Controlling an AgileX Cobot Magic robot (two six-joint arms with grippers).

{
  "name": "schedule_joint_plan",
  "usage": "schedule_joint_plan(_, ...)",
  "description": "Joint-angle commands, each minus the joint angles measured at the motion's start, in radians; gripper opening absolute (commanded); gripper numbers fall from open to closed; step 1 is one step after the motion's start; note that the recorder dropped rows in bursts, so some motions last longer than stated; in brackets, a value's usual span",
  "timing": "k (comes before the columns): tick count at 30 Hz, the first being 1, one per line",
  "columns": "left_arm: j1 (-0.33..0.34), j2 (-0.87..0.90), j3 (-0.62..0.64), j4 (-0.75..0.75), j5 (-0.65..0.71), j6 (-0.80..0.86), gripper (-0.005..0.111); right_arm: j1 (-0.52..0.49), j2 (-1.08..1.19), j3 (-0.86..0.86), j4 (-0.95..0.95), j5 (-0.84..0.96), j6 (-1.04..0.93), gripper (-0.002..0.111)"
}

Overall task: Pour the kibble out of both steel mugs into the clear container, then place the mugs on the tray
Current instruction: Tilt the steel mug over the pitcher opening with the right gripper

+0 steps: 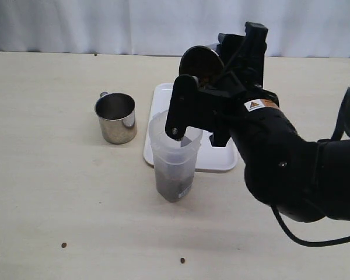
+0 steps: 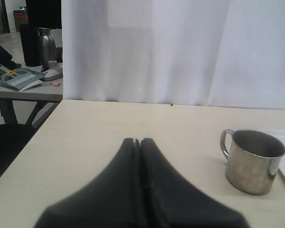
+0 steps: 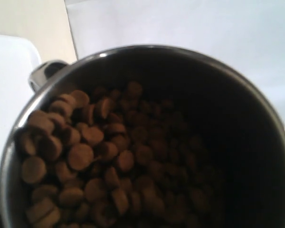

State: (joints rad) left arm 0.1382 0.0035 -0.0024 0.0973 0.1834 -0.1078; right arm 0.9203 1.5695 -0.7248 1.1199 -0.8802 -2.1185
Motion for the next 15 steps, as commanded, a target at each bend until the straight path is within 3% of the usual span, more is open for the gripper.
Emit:
schedule_joint_plan(1,-0.005,-0.004,0.002,-0.006,-0.01,-0.001,0.0,0.001,0.0,-0.002,-0.041,-0.043,-0.001,0.005)
schedule_joint_plan(15,-0.005,-0.004,0.002,-0.006,-0.01,-0.001,0.0,0.001,0.0,0.0,-0.109,-0.08,-0.001,0.005)
